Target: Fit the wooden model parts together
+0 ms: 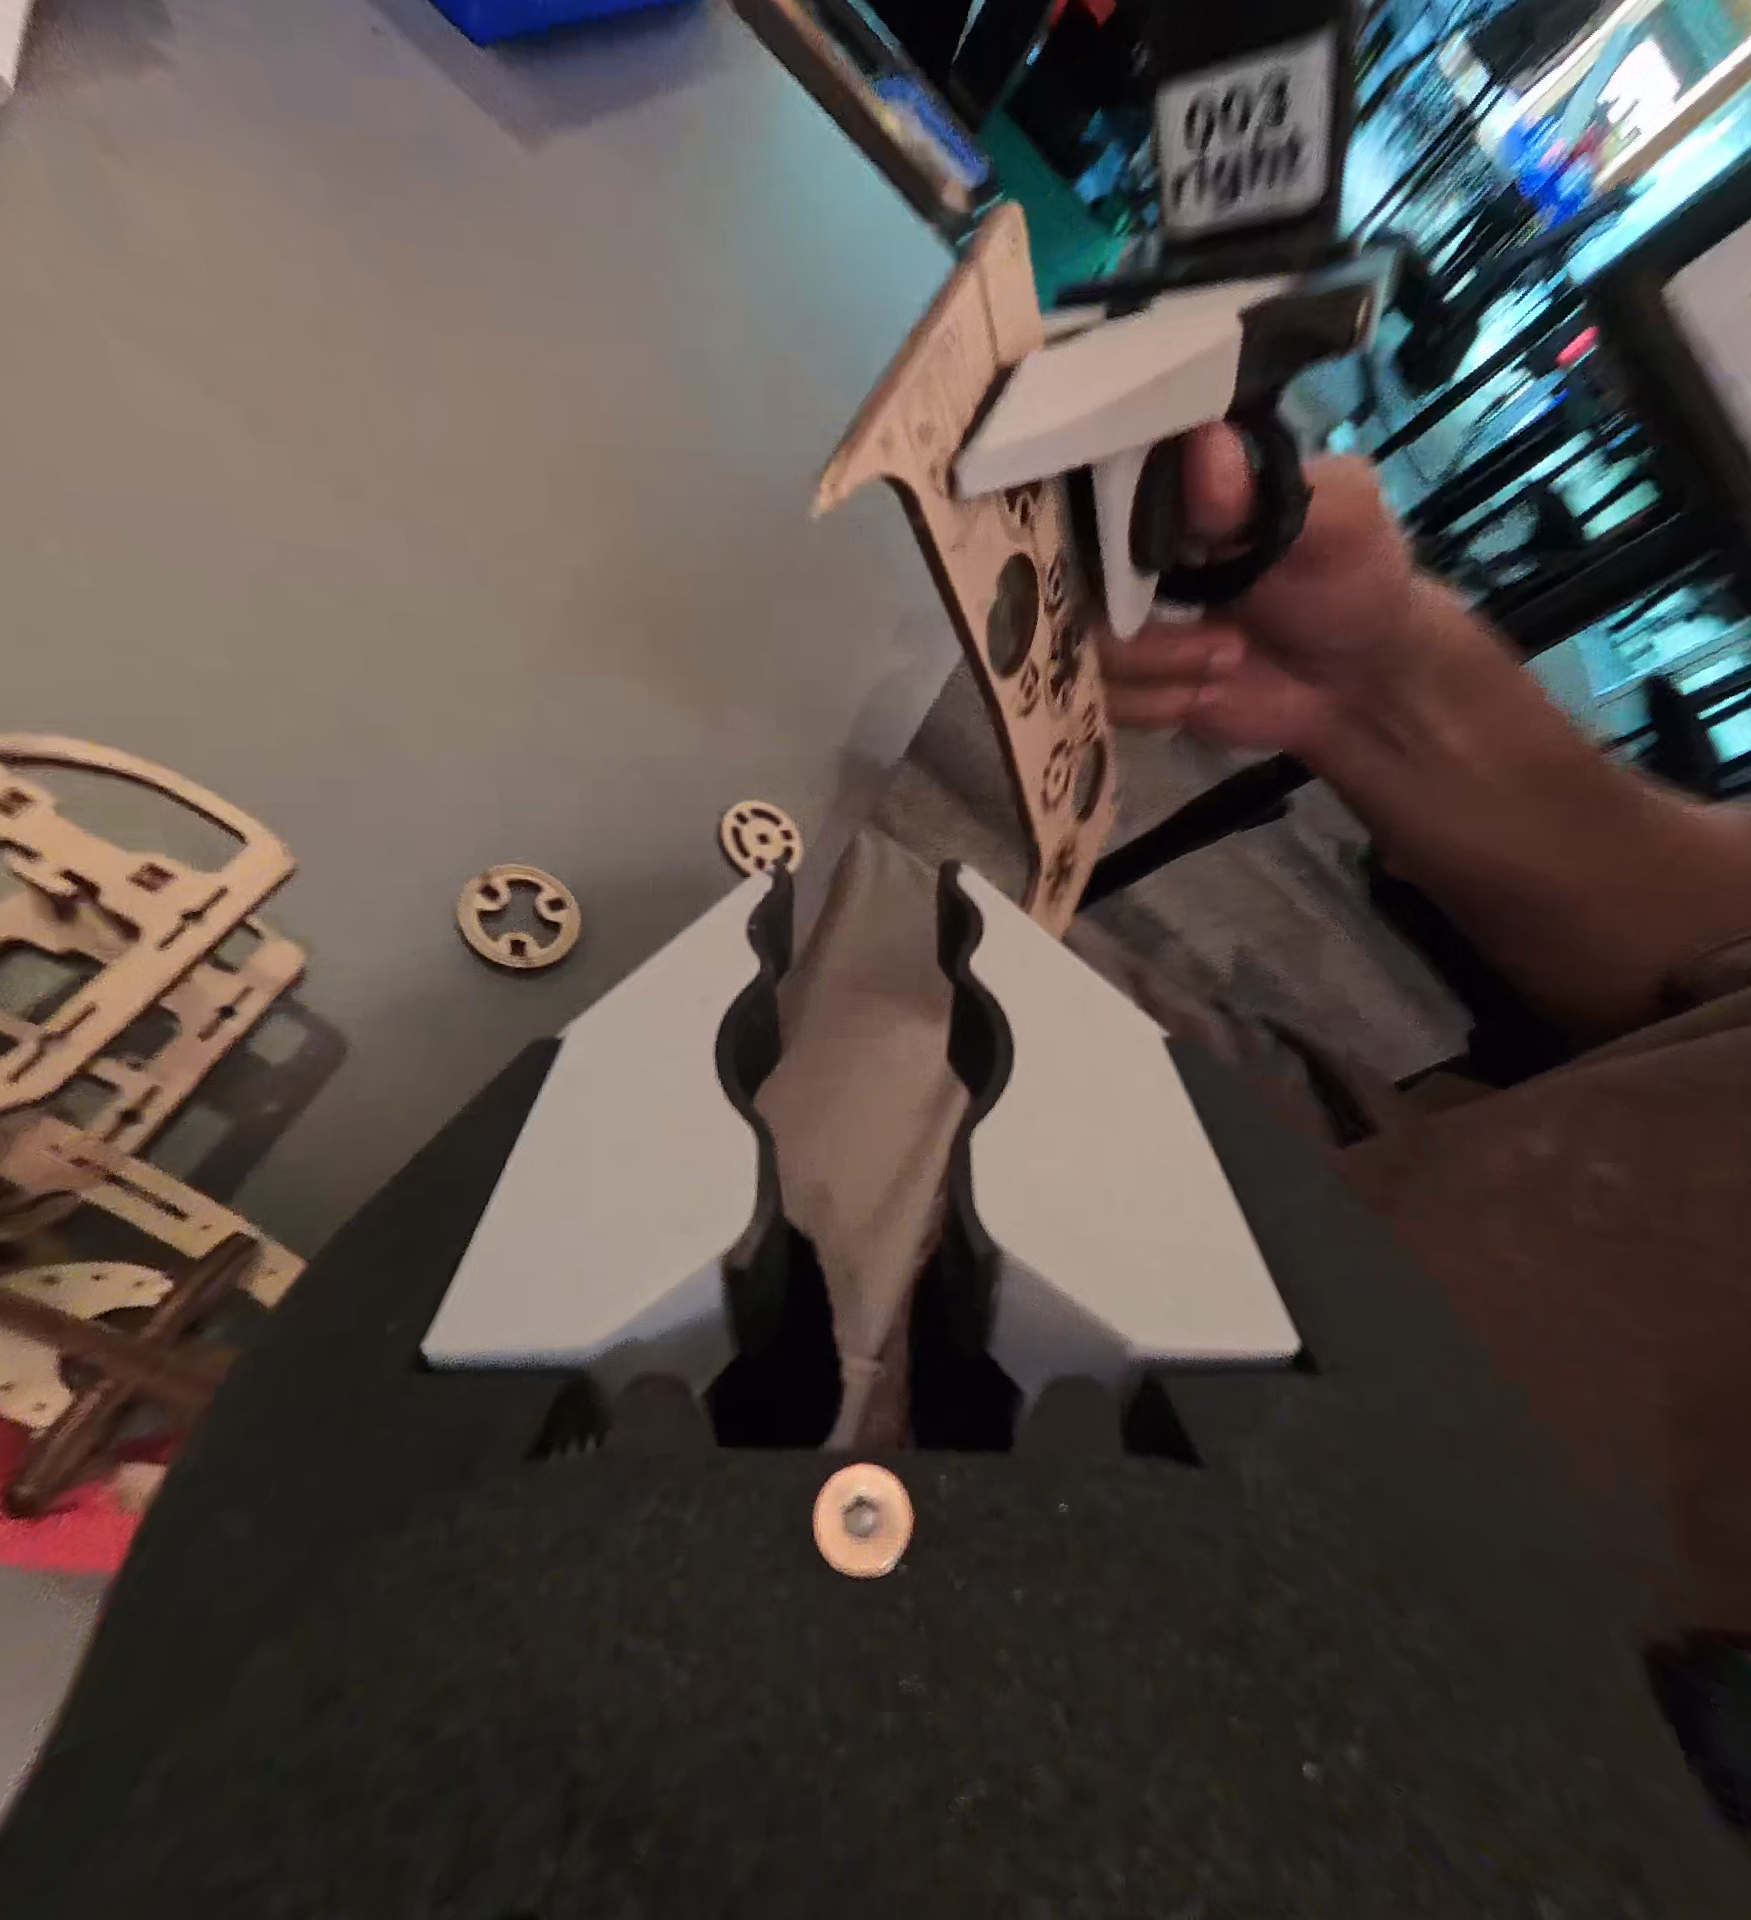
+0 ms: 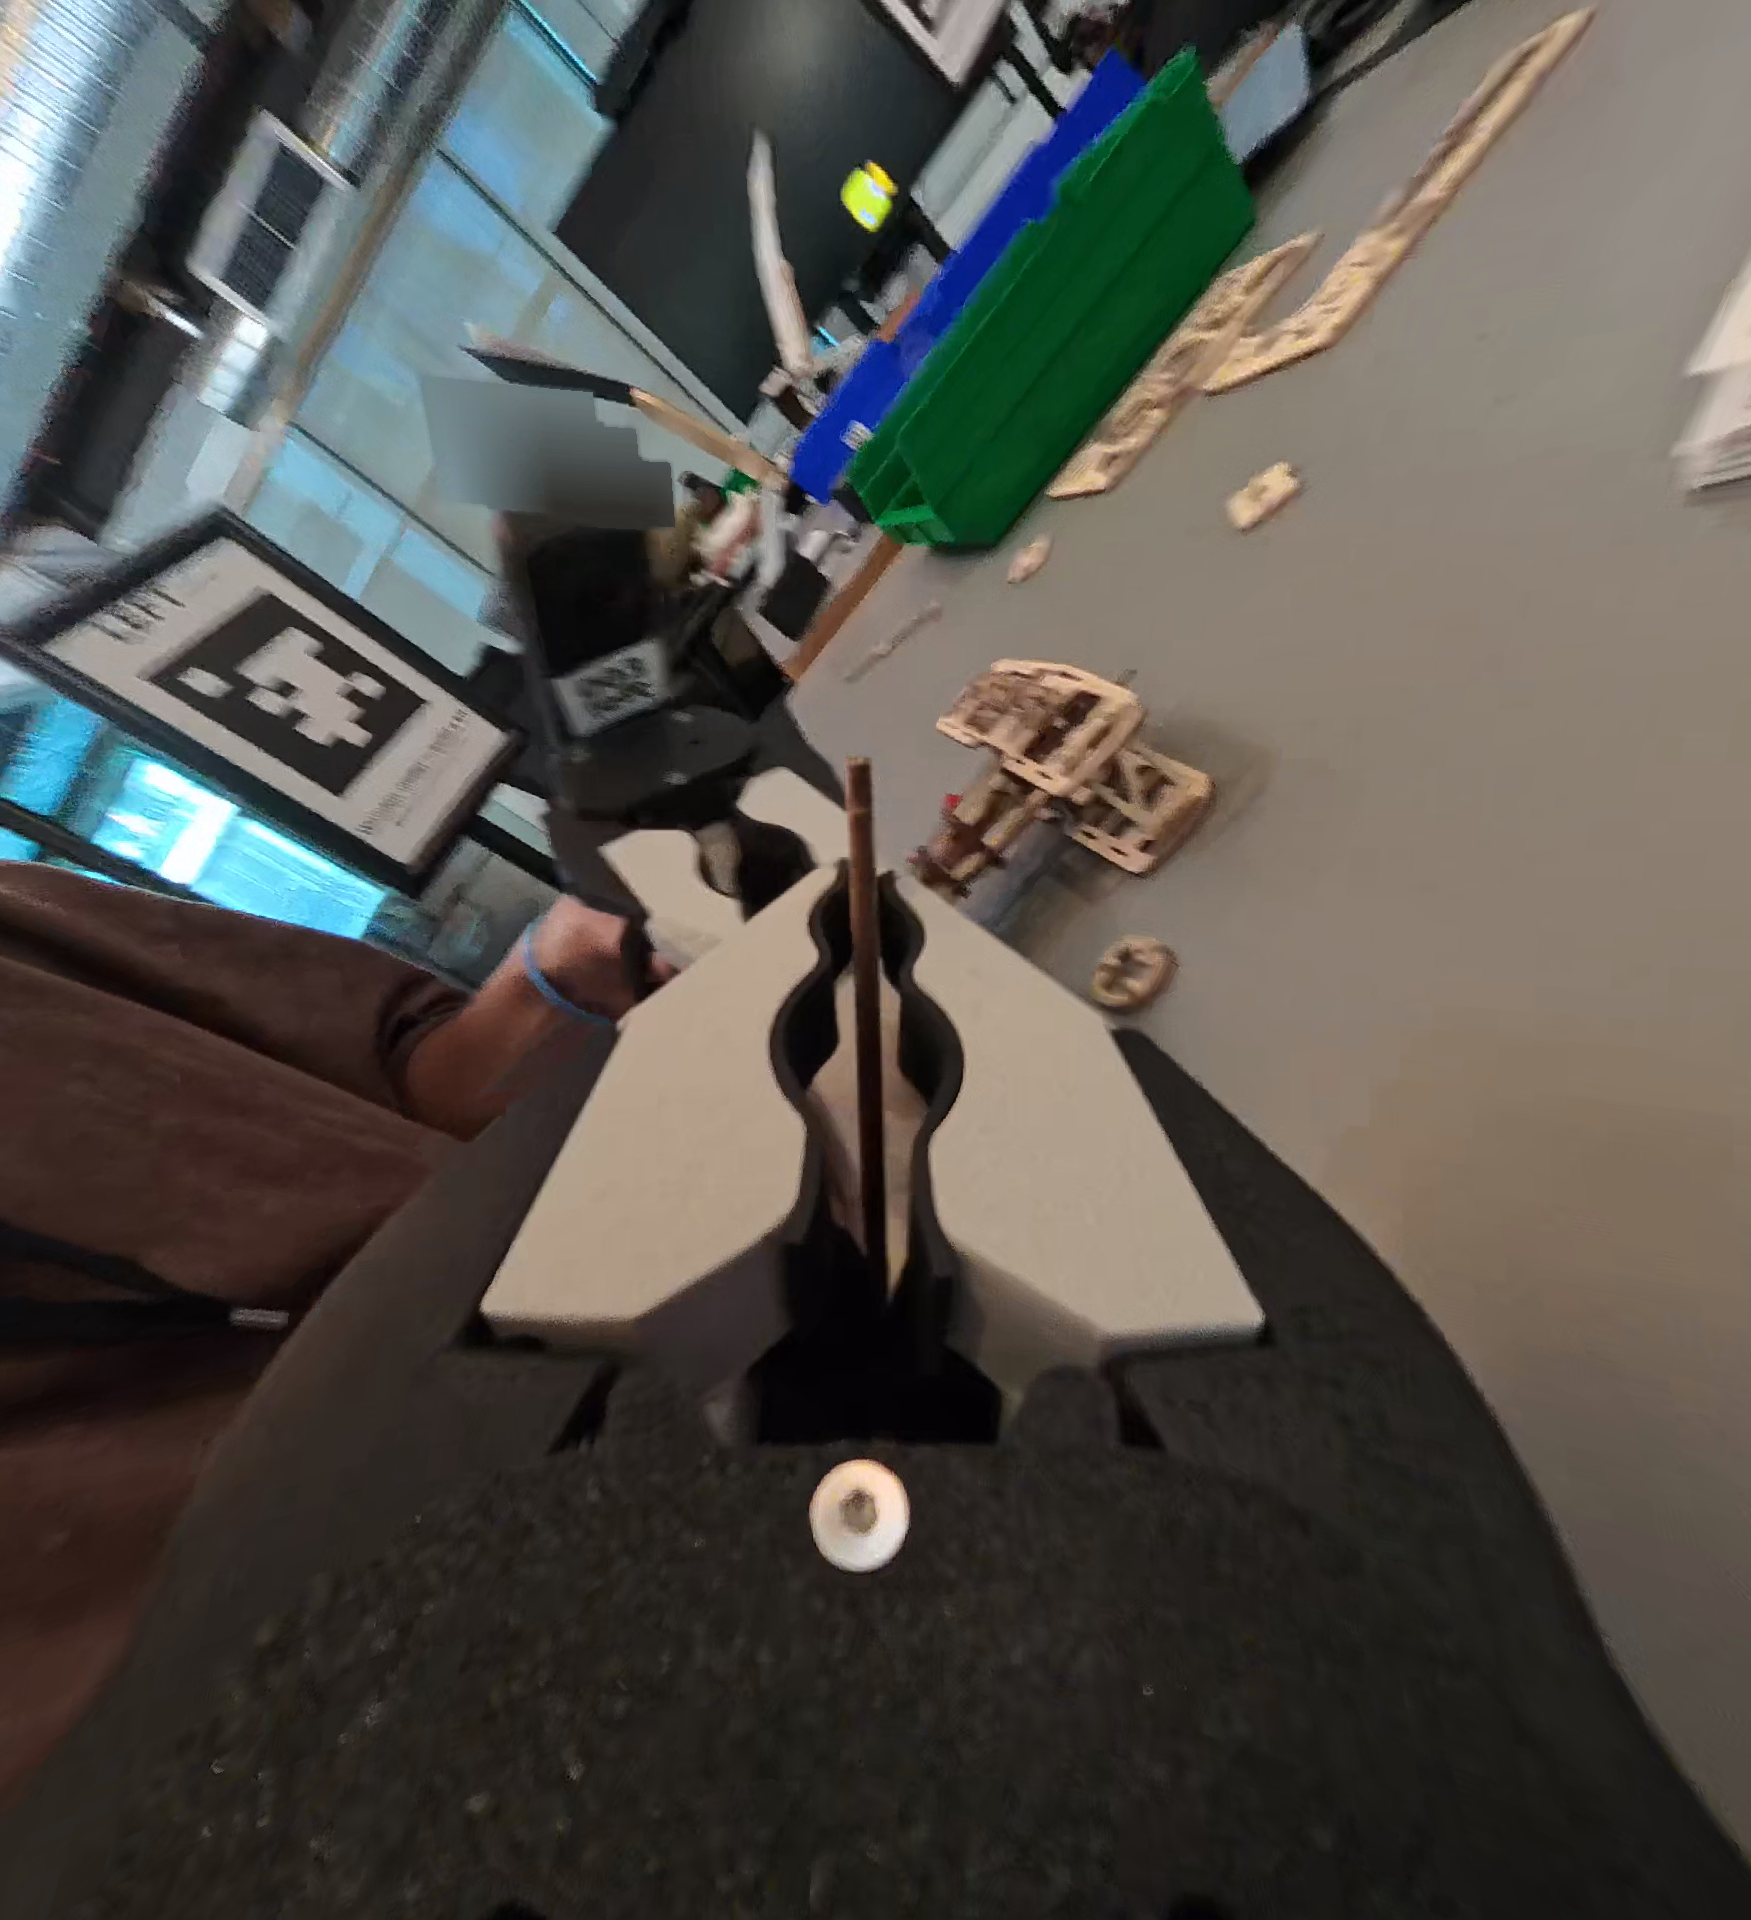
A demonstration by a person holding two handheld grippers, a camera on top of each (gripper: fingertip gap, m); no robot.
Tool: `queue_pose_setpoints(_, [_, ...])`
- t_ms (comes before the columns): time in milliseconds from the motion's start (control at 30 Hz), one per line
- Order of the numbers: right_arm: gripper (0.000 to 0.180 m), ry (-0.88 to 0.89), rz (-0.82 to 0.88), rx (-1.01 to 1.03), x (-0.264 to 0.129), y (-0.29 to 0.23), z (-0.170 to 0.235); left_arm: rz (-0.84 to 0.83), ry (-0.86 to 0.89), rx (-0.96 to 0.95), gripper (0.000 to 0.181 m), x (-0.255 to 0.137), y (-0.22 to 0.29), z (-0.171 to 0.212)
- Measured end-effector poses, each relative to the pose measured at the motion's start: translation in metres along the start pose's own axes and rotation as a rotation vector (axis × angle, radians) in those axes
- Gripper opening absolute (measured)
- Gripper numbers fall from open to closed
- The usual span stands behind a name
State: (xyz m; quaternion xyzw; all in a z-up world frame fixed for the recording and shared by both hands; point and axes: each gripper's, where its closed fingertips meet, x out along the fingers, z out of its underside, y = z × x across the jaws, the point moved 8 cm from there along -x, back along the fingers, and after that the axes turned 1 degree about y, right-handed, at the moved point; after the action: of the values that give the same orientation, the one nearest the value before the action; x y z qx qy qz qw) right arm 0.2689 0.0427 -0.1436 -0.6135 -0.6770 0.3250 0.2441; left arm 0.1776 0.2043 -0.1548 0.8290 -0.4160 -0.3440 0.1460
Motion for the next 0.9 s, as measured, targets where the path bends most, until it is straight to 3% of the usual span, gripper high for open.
queue_pose_setpoints(100, [0.002, 0.029, 0.132, -0.022, -0.033, 0.013, -0.011, -0.136, -0.107, 0.225, 0.027, 0.022, 0.008, 0.004])
queue_pose_setpoints(200, [0.001, 0.114, 0.128, 0.050, -0.056, 0.019, -0.019, -0.237, -0.192, 0.376, 0.031, 0.053, 0.009, 0.009])
queue_pose_setpoints(367, [0.002, 0.113, 0.131, 0.055, -0.060, 0.018, -0.017, -0.308, -0.265, 0.424, 0.040, 0.078, -0.001, 0.015])
queue_pose_setpoints(467, [0.002, 0.089, 0.124, 0.050, -0.056, 0.019, -0.016, -0.344, -0.247, 0.451, 0.024, 0.081, -0.003, 0.013])
queue_pose_setpoints(633, [0.002, 0.108, 0.111, 0.068, -0.055, 0.020, -0.016, -0.348, -0.238, 0.438, 0.022, 0.079, 0.000, 0.011])
queue_pose_setpoints(767, [0.002, 0.125, 0.123, 0.079, -0.058, 0.022, -0.016, -0.339, -0.063, 0.374, 0.022, 0.040, 0.018, -0.012])
queue_pose_setpoints(900, [0.002, 0.122, 0.120, 0.088, -0.056, 0.023, -0.015, -0.560, 0.091, 0.328, 0.022, -0.078, -0.009, -0.031])
